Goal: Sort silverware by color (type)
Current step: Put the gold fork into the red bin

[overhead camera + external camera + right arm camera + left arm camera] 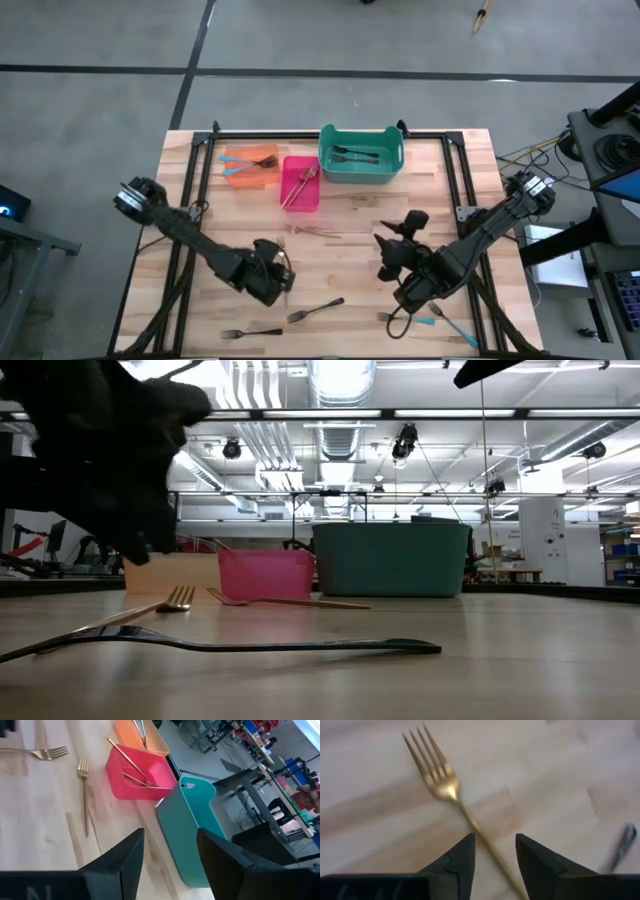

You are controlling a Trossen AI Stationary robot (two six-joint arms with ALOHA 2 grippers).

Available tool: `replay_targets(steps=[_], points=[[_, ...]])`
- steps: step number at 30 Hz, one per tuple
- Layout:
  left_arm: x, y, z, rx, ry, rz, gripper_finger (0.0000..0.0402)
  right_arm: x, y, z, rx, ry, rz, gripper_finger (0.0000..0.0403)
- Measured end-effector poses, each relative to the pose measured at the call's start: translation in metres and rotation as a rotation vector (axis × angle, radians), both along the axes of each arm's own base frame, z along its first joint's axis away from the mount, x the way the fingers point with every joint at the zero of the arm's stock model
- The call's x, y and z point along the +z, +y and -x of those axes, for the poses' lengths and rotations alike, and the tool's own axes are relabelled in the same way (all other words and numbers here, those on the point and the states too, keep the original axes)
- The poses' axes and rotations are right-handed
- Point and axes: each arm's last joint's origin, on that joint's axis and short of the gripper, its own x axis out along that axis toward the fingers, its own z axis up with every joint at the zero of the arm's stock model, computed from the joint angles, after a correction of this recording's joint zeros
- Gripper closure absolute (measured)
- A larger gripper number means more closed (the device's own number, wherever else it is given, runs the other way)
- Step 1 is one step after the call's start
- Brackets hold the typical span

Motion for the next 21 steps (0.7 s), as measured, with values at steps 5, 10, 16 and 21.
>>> replay_targets(steps=[5,10,16,21], points=[[-0.002,0.005,-0.004,0.035,-0.027,-0.052,0.0253,-0.002,-0.005,0.000,-0.015,0.005,0.002,0.0227],[-0.017,0.003,-0.007,0.065,-0.009,-0.063,0.0248,-0.001,-0.007,0.000,-0.023,-0.001,-0.003,0.0227],[-0.038,-0.003,-0.016,0.065,0.030,-0.074,0.0249,-0.001,-0.007,-0.001,-0.027,-0.011,-0.012,0.0227],[-0.045,-0.005,-0.019,0.057,0.055,-0.092,0.0249,-0.001,-0.007,-0.001,-0.028,-0.012,-0.013,0.0227]])
